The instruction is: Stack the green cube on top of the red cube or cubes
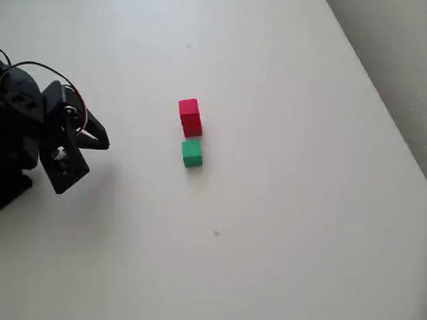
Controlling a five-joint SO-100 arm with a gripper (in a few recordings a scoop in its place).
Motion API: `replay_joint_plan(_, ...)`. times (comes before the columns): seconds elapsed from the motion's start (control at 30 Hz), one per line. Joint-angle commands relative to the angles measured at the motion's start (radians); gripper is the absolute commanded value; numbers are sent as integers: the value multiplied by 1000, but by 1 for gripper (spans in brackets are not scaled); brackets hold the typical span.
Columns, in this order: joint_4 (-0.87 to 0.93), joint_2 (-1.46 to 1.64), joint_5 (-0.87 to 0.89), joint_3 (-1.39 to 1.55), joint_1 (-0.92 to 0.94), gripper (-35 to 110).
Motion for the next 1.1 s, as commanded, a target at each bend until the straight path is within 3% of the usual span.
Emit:
replay_joint_plan(0.0,-18,11,-11,-5,-9,-1)
replay_joint_plan(0.23,-29,11,-41,-3,-43,-1)
replay_joint_plan(0.33,-132,11,-299,41,-41,-1)
replay_joint_plan(0.4,-170,11,-376,58,-34,-1)
replay_joint_plan(0.63,-242,-46,-213,-55,31,13)
replay_joint_plan(0.8,-279,-584,-95,-402,74,19)
replay_joint_plan(1.07,-129,-1264,14,-991,100,27)
